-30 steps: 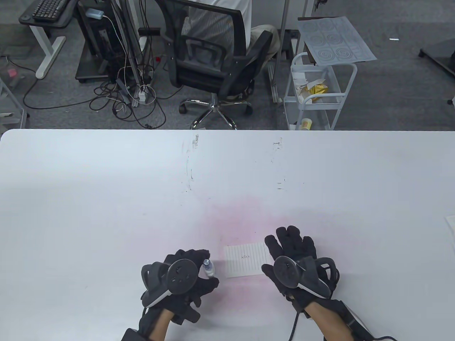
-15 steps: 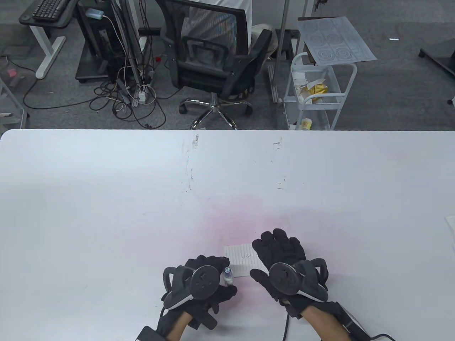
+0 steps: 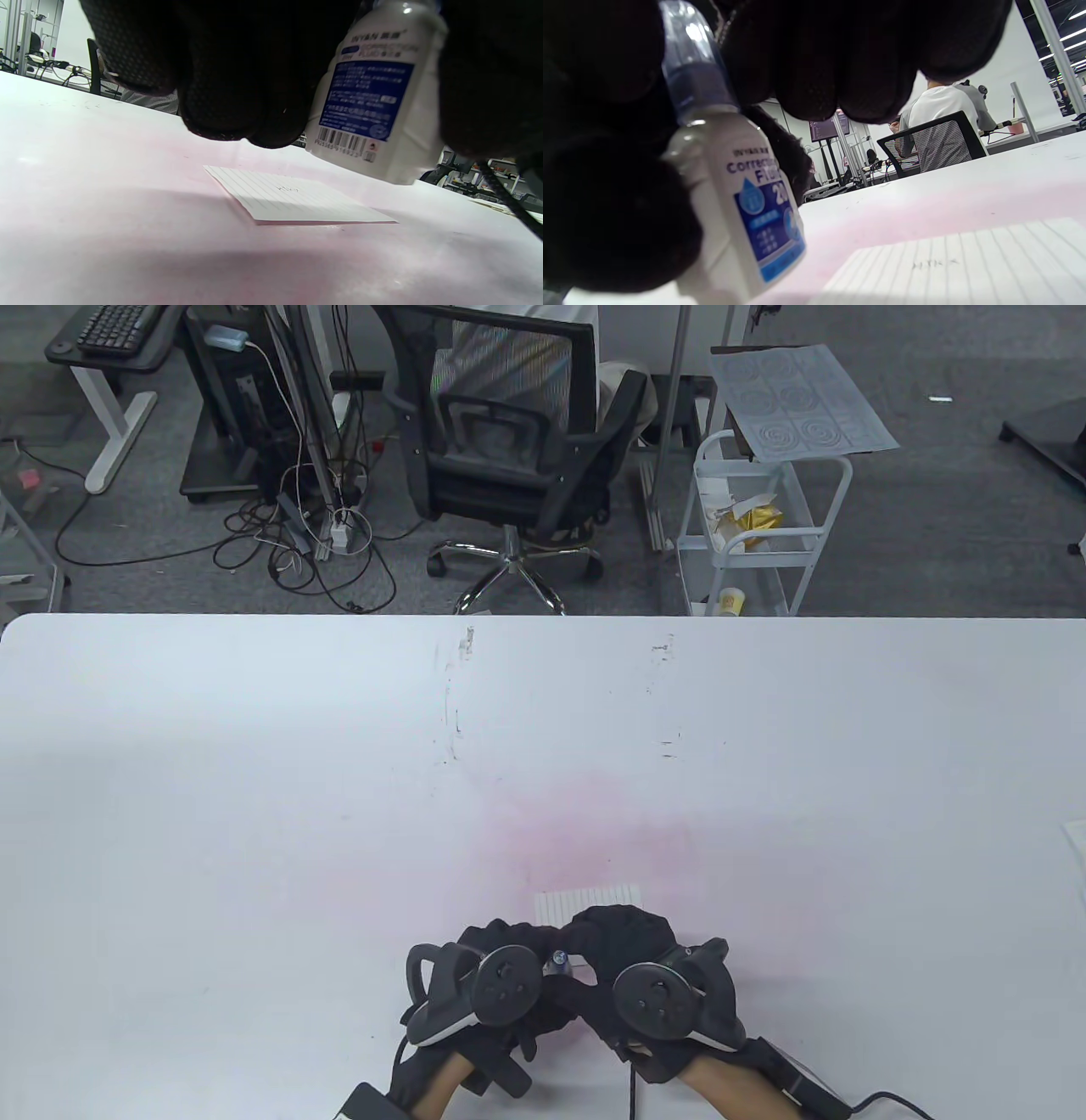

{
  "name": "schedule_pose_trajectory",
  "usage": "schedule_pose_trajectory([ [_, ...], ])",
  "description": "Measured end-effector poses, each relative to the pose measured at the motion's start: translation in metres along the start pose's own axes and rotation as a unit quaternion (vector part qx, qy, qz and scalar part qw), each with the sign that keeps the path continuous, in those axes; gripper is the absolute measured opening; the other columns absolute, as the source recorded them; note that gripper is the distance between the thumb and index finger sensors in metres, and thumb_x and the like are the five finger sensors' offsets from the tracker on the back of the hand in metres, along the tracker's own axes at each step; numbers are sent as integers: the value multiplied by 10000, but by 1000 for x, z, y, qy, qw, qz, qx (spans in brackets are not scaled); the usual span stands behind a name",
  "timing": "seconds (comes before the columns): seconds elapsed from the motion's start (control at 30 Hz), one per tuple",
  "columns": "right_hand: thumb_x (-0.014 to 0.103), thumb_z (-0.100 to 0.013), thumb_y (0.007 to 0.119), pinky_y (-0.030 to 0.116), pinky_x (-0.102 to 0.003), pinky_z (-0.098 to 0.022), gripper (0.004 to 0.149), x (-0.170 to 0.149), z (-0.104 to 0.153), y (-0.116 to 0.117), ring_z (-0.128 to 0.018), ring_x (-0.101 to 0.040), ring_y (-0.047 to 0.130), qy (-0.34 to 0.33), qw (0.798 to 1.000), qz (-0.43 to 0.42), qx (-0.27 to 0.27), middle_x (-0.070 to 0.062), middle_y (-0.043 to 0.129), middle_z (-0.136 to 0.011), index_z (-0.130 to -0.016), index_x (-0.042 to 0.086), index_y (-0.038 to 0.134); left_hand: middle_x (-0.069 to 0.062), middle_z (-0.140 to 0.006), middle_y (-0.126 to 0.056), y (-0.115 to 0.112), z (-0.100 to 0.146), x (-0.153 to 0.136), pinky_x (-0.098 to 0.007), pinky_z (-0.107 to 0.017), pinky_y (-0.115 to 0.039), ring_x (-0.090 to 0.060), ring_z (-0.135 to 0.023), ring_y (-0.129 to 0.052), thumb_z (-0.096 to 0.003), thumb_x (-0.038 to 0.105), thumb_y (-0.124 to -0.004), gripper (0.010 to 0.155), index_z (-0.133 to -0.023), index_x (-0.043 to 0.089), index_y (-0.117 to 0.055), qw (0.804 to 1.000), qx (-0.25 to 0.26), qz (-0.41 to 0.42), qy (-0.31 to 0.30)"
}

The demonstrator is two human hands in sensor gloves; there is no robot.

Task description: Brush correction fluid to cover black text

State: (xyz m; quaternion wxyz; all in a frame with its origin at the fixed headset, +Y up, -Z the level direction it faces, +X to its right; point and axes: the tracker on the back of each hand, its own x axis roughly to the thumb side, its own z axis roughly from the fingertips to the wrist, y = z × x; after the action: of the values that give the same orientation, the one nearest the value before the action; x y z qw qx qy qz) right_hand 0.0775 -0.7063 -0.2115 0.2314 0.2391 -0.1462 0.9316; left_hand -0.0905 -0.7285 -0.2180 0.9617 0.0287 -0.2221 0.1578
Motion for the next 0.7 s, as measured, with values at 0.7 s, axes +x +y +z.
schedule_pose_trajectory([
  [0.7,625,-315,836,685,-580,-553,647,-9,-2,2,-690,-380,889,47,997,-59,35,-71,791,-807,-791,191,777,-55,-689,-1044,-5,-1,-1,-474,-564,-836,-236,-557,-1056,-184,670,-983,759,-786,219,-882,1000,-1,-15,-13],
])
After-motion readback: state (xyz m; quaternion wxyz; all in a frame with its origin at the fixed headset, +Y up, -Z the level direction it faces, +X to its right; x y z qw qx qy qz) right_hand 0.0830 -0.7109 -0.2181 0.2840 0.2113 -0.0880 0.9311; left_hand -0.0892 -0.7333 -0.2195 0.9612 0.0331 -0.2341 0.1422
